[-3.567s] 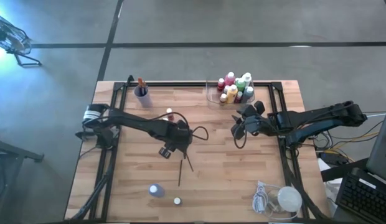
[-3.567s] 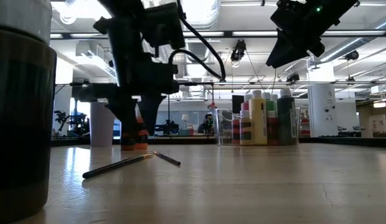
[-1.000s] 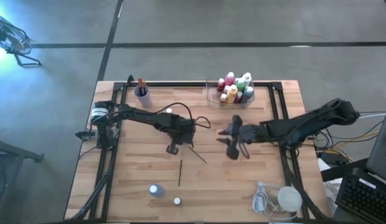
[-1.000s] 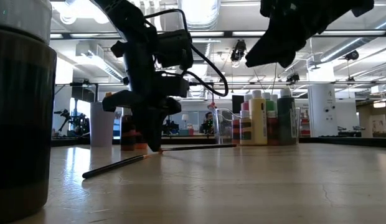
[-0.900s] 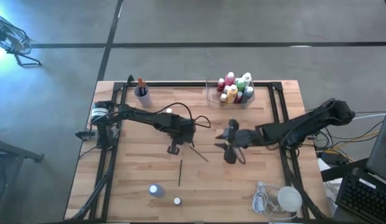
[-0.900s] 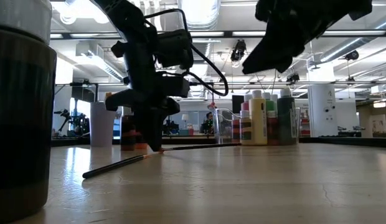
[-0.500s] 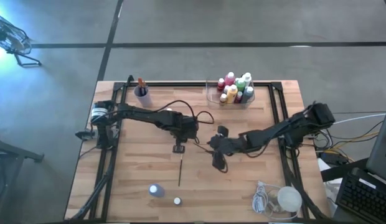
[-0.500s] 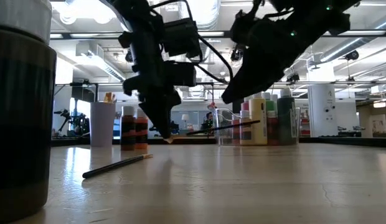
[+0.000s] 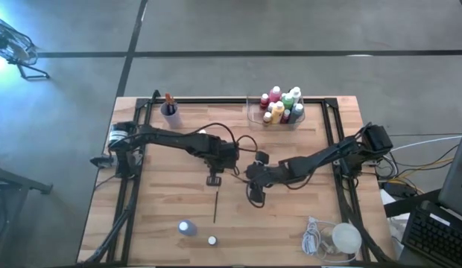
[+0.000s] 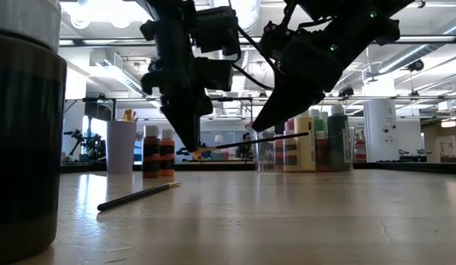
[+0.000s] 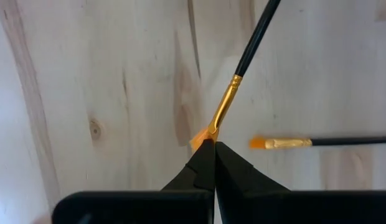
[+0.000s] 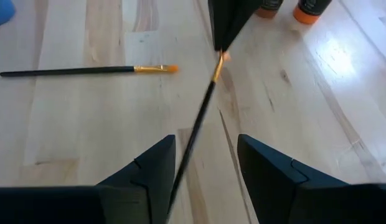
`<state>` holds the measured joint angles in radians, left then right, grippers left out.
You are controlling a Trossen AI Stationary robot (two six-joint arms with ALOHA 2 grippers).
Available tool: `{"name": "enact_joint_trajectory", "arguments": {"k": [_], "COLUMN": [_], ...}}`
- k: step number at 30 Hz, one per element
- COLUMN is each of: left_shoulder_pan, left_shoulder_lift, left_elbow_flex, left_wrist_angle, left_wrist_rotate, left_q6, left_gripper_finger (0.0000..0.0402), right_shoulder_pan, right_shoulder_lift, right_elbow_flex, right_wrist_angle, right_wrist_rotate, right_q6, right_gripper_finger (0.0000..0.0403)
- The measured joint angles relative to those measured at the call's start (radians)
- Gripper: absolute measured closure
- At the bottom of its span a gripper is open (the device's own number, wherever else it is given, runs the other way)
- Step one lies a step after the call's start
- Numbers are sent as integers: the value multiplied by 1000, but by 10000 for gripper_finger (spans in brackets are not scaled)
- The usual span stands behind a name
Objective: Pick & Place Paint Supplies
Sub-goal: Put the gold paint brush into the violet cup
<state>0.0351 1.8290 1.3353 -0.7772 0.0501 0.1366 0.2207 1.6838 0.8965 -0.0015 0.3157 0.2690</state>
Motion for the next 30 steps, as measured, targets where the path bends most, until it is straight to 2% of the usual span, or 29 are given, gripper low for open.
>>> {"name": "enact_joint_trajectory", "arguments": {"k": [9, 13, 19, 26, 30], "left_shoulder_pan": [-13, -13, -15, -18, -20], "left_shoulder_lift": [-1, -1, -1, -1, -1], "left_elbow_flex": [92, 123, 140, 134, 134], "left_wrist_angle": [-111, -153, -191, -204, -209], "left_wrist_rotate": [-52, -68, -78, -75, -73], "left_q6": [-8, -9, -15, -16, -15], "left_gripper_finger": [401, 401, 401, 401, 401], "right_shoulder_pan": [2, 2, 1, 1, 0], "right_shoulder_lift": [0, 0, -2, -2, -2], "right_elbow_flex": [-7, -7, -7, -9, -9], "right_wrist_angle": [-3, -2, -2, -4, -4], "right_wrist_rotate": [-11, -5, -1, 5, 5], "right_q6": [19, 16, 11, 8, 12], "right_gripper_finger": [230, 242, 287, 376, 388]}}
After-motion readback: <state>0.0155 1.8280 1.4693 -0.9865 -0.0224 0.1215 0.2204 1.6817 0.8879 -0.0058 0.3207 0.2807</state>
